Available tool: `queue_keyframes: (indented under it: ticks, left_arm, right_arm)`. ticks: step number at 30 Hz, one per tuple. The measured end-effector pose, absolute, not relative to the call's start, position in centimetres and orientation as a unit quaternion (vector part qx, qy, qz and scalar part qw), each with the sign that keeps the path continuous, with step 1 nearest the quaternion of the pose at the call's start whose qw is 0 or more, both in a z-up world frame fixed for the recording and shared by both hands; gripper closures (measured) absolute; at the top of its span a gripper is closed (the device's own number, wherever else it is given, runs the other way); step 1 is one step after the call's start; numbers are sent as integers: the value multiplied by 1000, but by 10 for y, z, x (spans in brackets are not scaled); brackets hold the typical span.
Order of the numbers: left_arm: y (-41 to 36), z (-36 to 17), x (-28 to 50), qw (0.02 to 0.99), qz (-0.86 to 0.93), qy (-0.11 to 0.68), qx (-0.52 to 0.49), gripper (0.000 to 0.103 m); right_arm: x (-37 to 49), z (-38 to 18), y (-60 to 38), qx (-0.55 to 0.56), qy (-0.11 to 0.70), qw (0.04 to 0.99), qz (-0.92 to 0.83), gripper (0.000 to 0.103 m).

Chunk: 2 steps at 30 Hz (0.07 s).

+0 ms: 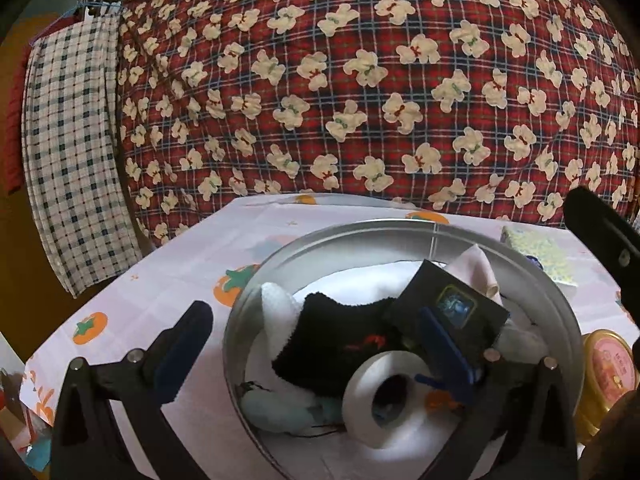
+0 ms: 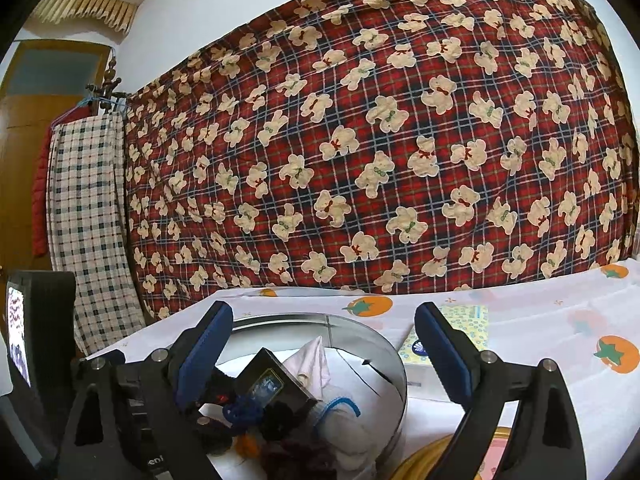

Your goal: Organize soft objects

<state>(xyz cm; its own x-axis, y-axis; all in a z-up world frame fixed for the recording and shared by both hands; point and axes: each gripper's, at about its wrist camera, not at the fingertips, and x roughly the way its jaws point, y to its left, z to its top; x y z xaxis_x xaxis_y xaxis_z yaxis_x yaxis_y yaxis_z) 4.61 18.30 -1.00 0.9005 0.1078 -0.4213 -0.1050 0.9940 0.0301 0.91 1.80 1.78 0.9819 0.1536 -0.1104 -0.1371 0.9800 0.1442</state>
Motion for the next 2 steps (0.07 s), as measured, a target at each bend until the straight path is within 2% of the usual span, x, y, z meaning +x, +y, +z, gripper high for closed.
queue_keyframes:
  ticks: [2]
  left_arm:
    - [182, -9, 43, 976, 51, 212, 4, 0]
  right_arm:
    - [9, 18, 17, 71, 60, 993, 72, 9]
